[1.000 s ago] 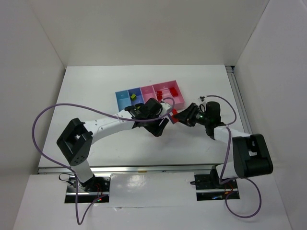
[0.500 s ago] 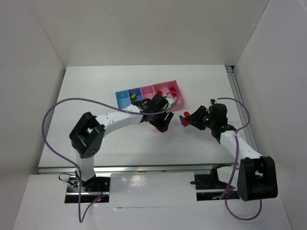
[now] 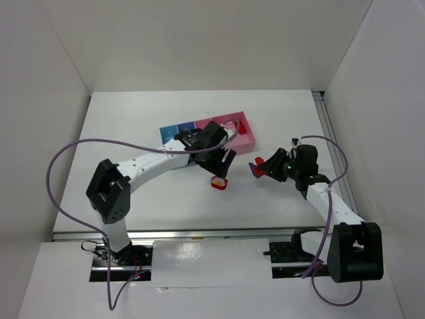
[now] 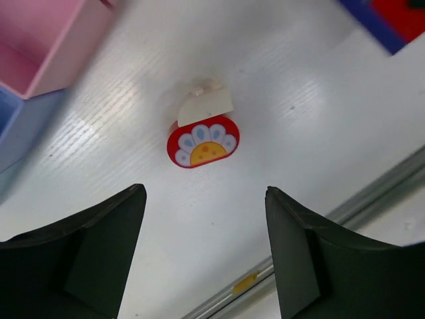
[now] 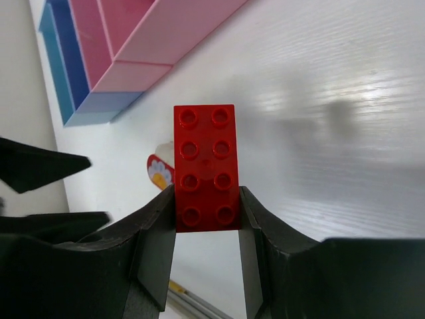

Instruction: Sort the legos into containers by color

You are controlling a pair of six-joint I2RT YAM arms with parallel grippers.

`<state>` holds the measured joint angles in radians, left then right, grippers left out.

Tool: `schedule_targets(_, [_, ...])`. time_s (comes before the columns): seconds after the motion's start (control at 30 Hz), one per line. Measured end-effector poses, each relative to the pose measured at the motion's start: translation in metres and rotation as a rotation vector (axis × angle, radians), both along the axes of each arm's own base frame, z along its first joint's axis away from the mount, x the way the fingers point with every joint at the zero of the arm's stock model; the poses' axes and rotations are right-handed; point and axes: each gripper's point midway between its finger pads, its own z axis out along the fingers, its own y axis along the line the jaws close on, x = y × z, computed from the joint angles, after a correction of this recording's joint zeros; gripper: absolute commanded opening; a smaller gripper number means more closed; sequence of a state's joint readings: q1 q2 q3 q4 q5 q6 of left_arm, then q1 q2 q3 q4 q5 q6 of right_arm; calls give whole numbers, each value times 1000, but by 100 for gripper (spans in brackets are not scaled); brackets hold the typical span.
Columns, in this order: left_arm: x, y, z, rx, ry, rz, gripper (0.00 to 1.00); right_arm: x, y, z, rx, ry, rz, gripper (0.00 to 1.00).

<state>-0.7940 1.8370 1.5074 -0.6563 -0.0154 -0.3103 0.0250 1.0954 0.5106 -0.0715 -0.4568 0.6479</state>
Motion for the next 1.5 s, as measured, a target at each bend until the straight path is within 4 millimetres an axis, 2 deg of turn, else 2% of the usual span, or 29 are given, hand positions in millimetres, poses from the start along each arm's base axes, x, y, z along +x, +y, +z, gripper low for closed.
schedule_targets(0.07, [-2, 0, 26, -72, -16, -10, 81, -2, 5, 3, 17, -12, 35, 0])
schedule_targets(0.13, [-3, -2, 49, -180, -4, -24, 88, -4, 11, 9, 43, -29, 76, 0])
schedule_targets(0.2, [3, 0, 68, -321, 22, -42, 90, -6, 18, 17, 78, -58, 124, 0])
schedule_targets(0.3, [9, 8, 79, -539, 107, -82, 92, -7, 32, 38, 151, -133, 217, 0])
schedule_targets(0.37, [10, 19, 76, -639, 177, -90, 92, -9, 42, 57, 208, -199, 288, 0])
schedule_targets(0.43, [2, 21, 73, -694, 242, -119, 92, -14, 50, 75, 256, -261, 357, 0])
schedule_targets(0.5, [-11, 11, 79, -740, 273, -186, 92, -20, 57, 89, 293, -305, 422, 0])
schedule_targets(0.63, [-32, -14, 101, -831, 301, -315, 92, -30, 64, 98, 322, -335, 504, 0])
schedule_targets(0.7, [-36, -21, 109, -863, 300, -349, 92, -35, 67, 102, 332, -342, 538, 0])
schedule_targets(0.83, [-32, -31, 108, -879, 304, -355, 92, -39, 72, 108, 343, -354, 581, 0])
schedule_targets(1.0, [-28, -48, 92, -866, 328, -359, 89, -42, 75, 110, 351, -354, 608, 0])
schedule_targets(1.1, [-29, -54, 86, -862, 349, -350, 83, -42, 76, 111, 350, -358, 616, 0])
schedule_targets(1.2, [-27, -56, 88, -867, 336, -356, 68, -41, 77, 113, 344, -368, 627, 0])
schedule_targets(1.23, [-27, -58, 91, -872, 328, -362, 66, -41, 77, 113, 342, -369, 626, 0])
schedule_targets(1.43, [-23, -61, 97, -888, 293, -386, 66, -40, 77, 109, 347, -354, 629, 0])
schedule_targets(1.5, [-23, -62, 99, -894, 292, -385, 61, -39, 77, 107, 351, -346, 632, 0])
